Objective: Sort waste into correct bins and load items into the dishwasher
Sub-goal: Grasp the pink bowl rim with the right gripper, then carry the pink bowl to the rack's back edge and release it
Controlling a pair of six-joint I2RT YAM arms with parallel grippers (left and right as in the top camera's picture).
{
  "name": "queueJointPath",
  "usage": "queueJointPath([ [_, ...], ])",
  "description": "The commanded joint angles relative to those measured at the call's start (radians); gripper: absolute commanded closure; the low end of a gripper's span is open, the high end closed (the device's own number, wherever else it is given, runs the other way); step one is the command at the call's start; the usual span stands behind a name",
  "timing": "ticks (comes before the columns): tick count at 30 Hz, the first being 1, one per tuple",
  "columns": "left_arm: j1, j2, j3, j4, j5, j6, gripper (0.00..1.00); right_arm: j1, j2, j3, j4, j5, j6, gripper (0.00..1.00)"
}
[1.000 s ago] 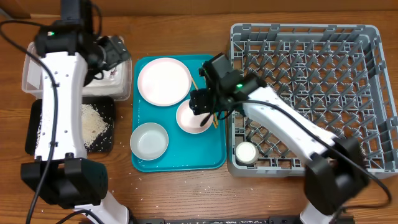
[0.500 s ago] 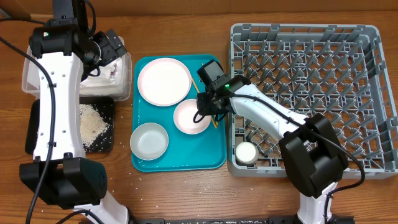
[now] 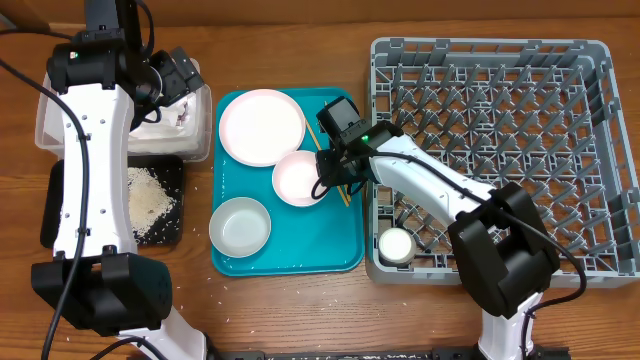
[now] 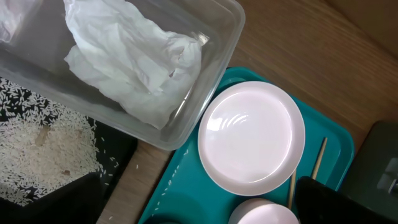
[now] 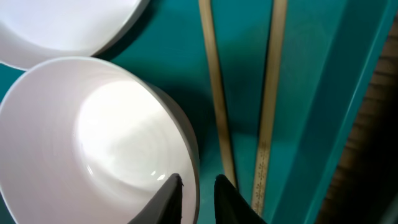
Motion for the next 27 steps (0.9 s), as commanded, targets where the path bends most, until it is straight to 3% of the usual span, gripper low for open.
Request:
queueJointPath([
  [1,0.000,-0.018,0.014,0.001,-0.007,0.022,0.00,-0.002,0.031,0.021,0.004,0.006,-0.027,0.79],
  [2,0.000,-0.018,0.014,0.001,-0.007,0.022,0.00,-0.002,0.037,0.021,0.000,0.005,-0.026,0.80],
  [5,0.000,-0.018,0.014,0.001,-0.007,0.022,0.00,-0.003,0.040,0.021,-0.009,-0.002,-0.026,0.96],
  [11,0.000,-0.018,0.014,0.001,-0.007,0.022,0.00,-0.003,0.028,0.076,-0.036,0.000,-0.026,0.96],
  [14,0.000,-0.018,0.014,0.001,-0.007,0.022,0.00,-0.009,-0.019,0.230,-0.158,0.094,-0.026,0.96],
  [16,0.000,-0.018,0.014,0.001,-0.007,0.022,0.00,-0.012,-0.049,0.317,-0.226,0.225,-0.024,0.96],
  [19,0.000,-0.018,0.014,0.001,-0.007,0.022,0.00,-0.018,-0.090,0.448,-0.302,0.584,0.031,0.96],
  [24,0.000,-0.018,0.014,0.001,-0.007,0.022,0.00,-0.030,-0.097,0.484,-0.249,1.190,0.005,0.96],
  [27,0.000,-0.018,0.014,0.001,-0.007,0.022,0.00,-0.069,-0.068,0.482,-0.233,1.312,-0.064,0.96],
])
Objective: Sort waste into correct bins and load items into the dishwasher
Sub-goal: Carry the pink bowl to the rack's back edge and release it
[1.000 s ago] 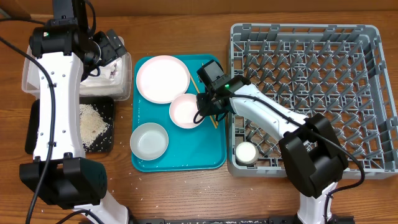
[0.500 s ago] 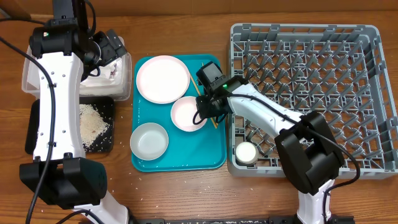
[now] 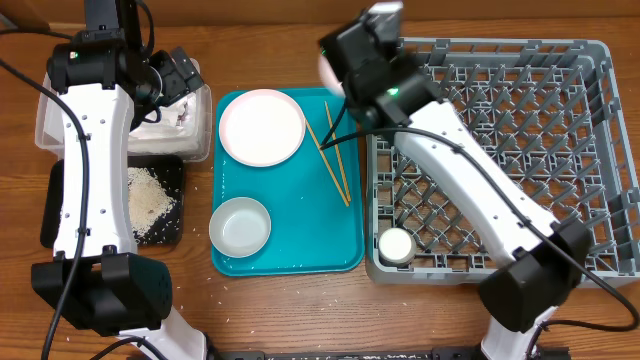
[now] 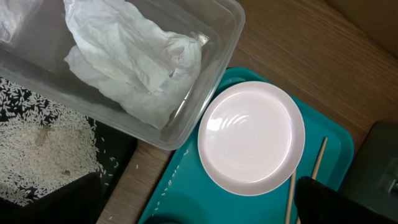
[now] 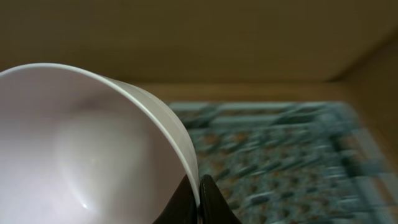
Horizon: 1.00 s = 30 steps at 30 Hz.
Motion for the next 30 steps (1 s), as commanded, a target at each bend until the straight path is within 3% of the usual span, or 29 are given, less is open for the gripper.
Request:
queueJointPath([
  [1,0.000,-0.018,0.014,0.001,-0.007,0.022,0.00,-0.054,0.043,-0.002,0.005,0.358,-0.062,0.96],
  [8,0.000,-0.018,0.014,0.001,-0.007,0.022,0.00,-0.154,0.171,-0.003,0.050,0.397,-0.154,0.96],
  [15,0.000,-0.018,0.014,0.001,-0.007,0.022,0.00,-0.160,0.278,-0.003,0.178,0.438,-0.295,0.96],
  [23,0.000,-0.018,0.014,0.001,-0.007,0.022,0.00,-0.147,0.335,-0.004,0.173,0.430,-0.295,0.96],
  [30,0.000,-0.018,0.014,0.001,-0.007,0.022,0.00,-0.123,0.336,-0.004,0.158,0.310,-0.293,0.96],
])
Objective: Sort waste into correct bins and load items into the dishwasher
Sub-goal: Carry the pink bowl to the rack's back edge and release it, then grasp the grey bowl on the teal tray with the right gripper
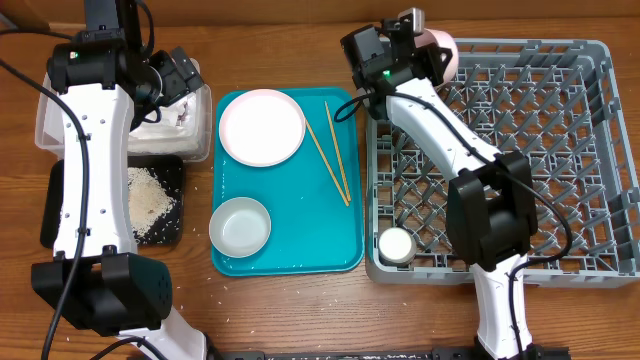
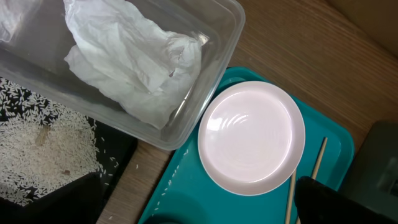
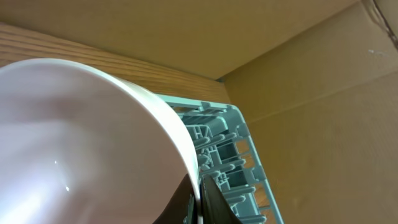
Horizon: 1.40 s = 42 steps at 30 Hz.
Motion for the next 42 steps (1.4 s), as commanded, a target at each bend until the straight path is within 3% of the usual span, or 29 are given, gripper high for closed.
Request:
queueJointPath([
  [1,0.000,-0.018,0.014,0.001,-0.007,0.022,0.01,0.014,0.001,0.002,-0.007,-0.080,0.000,0.96],
  [13,0.000,-0.018,0.014,0.001,-0.007,0.022,0.00,0.083,0.001,0.002,-0.121,-0.085,0.000,0.96],
  [17,0.000,-0.018,0.014,0.001,-0.007,0.022,0.00,0.127,0.000,0.002,-0.132,-0.084,0.004,0.90],
  [20,0.000,-0.018,0.014,0.001,-0.007,0.022,0.00,0.162,-0.005,0.003,-0.133,-0.085,0.004,0.69],
  [23,0.000,-0.018,0.014,0.001,-0.007,0.022,0.00,0.187,-0.015,0.003,-0.136,-0.085,0.005,0.41],
  [25,0.000,-0.018,0.014,0.001,-0.007,0.022,0.00,0.201,-0.030,0.004,-0.140,-0.085,0.032,0.31],
  [28,0.000,-0.018,0.014,0.001,-0.007,0.022,0.00,0.212,-0.064,0.004,-0.150,-0.126,0.057,0.23],
  [31,0.000,-0.018,0.014,0.001,-0.007,0.022,0.00,0.216,-0.125,0.004,-0.172,-0.256,0.088,0.21],
  [35,0.000,-0.018,0.014,0.001,-0.007,0.022,0.00,0.222,-0.213,0.004,-0.244,-0.581,0.172,0.21],
  [40,0.000,-0.018,0.014,0.001,-0.007,0.022,0.00,0.234,-0.246,0.000,-0.266,-1.323,0.192,0.23],
  [42,0.000,-0.018,0.014,0.001,-0.007,0.022,0.00,0.248,-0.234,-0.027,-0.221,-1.486,0.192,0.27],
])
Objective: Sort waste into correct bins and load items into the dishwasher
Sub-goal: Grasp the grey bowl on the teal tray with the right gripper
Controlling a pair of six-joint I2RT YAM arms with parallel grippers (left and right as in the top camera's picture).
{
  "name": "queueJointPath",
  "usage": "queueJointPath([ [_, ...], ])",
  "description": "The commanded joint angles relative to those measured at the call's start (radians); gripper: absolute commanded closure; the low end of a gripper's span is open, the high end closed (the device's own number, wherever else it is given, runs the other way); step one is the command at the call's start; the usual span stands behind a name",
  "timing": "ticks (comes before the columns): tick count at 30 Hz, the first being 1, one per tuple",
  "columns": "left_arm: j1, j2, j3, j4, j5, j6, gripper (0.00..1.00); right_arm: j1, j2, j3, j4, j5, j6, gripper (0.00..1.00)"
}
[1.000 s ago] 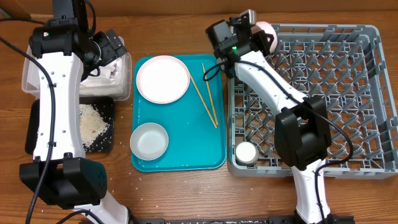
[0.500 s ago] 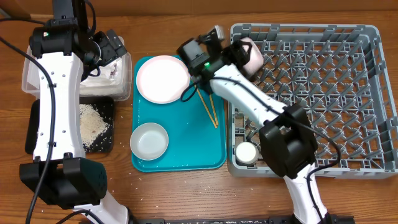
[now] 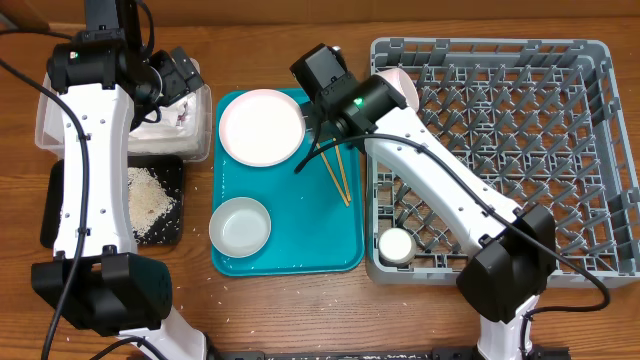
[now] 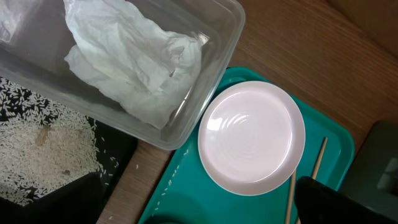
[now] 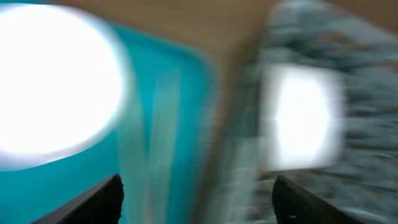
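Note:
The small pink bowl point(image 3: 399, 86) sits in the back left corner of the grey dish rack point(image 3: 600, 150); it shows as a bright blur point(image 5: 301, 118) in the right wrist view. My right gripper point(image 3: 330, 140) hangs open and empty over the teal tray point(image 3: 300, 255), above the two chopsticks point(image 3: 336, 168). Its wrist view point(image 5: 196, 202) is smeared by motion. A white plate point(image 3: 262, 126) and a white bowl point(image 3: 240, 226) also lie on the tray. My left gripper point(image 4: 199, 208) stands open and empty, high over the bins.
A clear tub point(image 4: 205, 93) holding crumpled tissue point(image 4: 134, 62) stands at the far left. In front of it is a black bin with rice point(image 3: 155, 200). A white cup point(image 3: 396, 245) stands in the rack's front left corner. Rice grains lie scattered beside the tray.
The right gripper was shut on the pink bowl over the rack's back left corner. Now the bowl rests in the rack and the gripper is open, back over the tray.
The right gripper's fingers straddled the rim of the pink bowl on the tray beside the chopsticks. Then it held the bowl high above the tray's back edge, then over the rack's corner. Now the bowl is in the rack. The left arm stayed still throughout.

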Motion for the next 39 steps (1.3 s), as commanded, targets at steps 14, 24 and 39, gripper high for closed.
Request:
queueJointPath([
  [14,0.000,-0.018,0.014,0.001,-0.006,0.022,0.00,0.240,0.203,-0.142,0.151,-0.309,0.015,0.38],
  [24,0.000,-0.018,0.014,0.001,-0.006,0.022,0.00,0.197,0.216,-0.124,0.117,-0.311,0.011,0.96],
  [39,0.000,-0.018,0.014,0.001,-0.006,0.022,0.00,0.078,-0.150,0.002,-0.242,0.832,0.241,0.96],
])
